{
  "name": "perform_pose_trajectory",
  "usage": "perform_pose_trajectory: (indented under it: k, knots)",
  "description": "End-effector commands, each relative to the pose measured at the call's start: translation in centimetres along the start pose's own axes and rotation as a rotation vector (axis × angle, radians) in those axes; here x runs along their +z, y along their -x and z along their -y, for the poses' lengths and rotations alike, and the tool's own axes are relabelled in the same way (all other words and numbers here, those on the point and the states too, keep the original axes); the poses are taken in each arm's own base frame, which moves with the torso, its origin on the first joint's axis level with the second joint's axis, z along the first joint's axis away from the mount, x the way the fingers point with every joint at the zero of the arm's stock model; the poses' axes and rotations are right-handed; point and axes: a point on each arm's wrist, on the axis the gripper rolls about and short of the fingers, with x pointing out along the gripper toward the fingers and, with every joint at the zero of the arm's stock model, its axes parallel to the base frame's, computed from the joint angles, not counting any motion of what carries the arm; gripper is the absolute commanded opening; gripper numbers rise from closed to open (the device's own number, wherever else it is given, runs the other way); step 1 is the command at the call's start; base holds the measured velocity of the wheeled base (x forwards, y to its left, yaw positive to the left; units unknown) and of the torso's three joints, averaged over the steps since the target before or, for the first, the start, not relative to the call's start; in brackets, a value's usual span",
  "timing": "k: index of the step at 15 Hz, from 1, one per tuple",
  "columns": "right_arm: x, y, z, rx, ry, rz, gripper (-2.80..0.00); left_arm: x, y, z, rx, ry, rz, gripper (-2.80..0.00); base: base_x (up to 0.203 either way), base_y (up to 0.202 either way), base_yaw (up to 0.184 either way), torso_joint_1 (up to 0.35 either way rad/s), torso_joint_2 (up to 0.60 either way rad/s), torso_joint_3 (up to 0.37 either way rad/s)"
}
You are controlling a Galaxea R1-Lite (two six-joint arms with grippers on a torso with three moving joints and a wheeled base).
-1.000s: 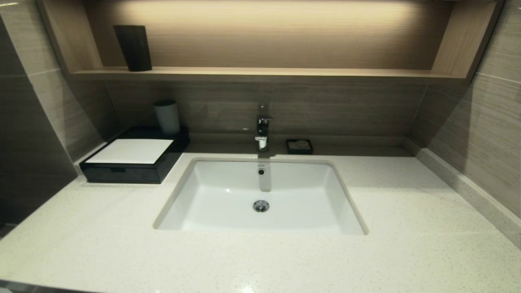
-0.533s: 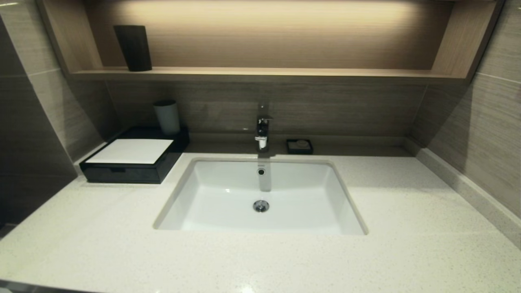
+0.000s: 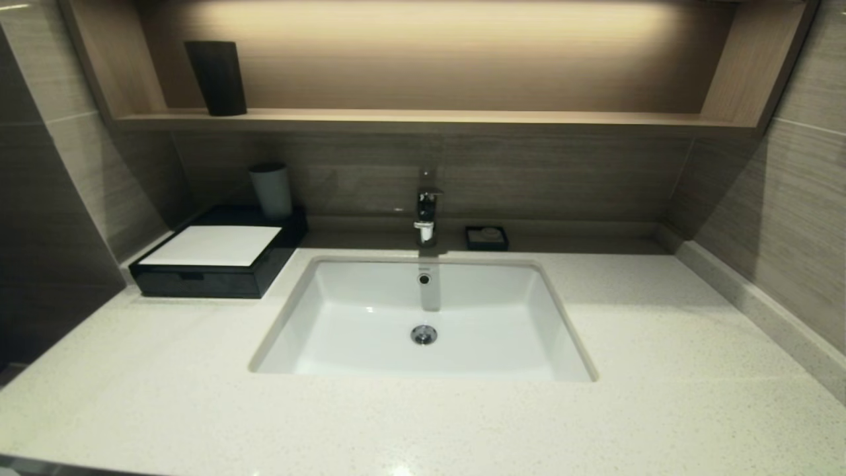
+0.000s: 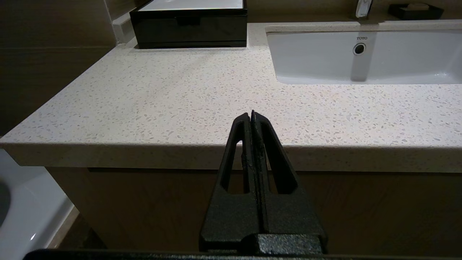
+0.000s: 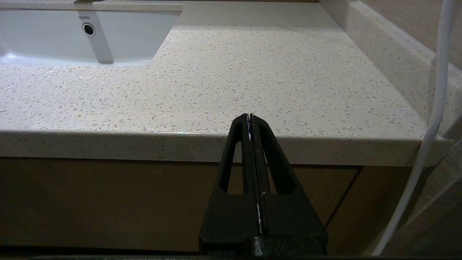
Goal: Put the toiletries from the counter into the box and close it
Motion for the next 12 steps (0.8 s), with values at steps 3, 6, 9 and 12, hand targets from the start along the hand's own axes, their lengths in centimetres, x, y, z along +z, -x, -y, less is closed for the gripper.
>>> perform_pose_trajectory:
  k: [3,6,9,12]
  knots:
    - [0.00,0.01,0.00,0.000,0.000,0.001,-2.80,-0.51,-0.12,0.02,-0.001,0.000,-0.017,-2.80,0.000,0.000,0.000,0.000,0.00,0.000]
    - [0.00,0.00,0.00,0.000,0.000,0.000,-2.80,-0.51,-0.12,0.02,-0.001,0.000,-0.017,-2.80,0.000,0.000,0.000,0.000,0.00,0.000]
    - [-0.01,0.00,0.00,0.000,0.000,-0.001,-2.80,-0.52,-0.12,0.02,-0.001,0.000,-0.018,-2.80,0.000,0.000,0.000,0.000,0.00,0.000]
    - [-0.02,0.01,0.00,0.000,0.000,0.000,-2.80,-0.51,-0.12,0.02,-0.001,0.000,-0.018,-2.80,0.000,0.000,0.000,0.000,0.00,0.000]
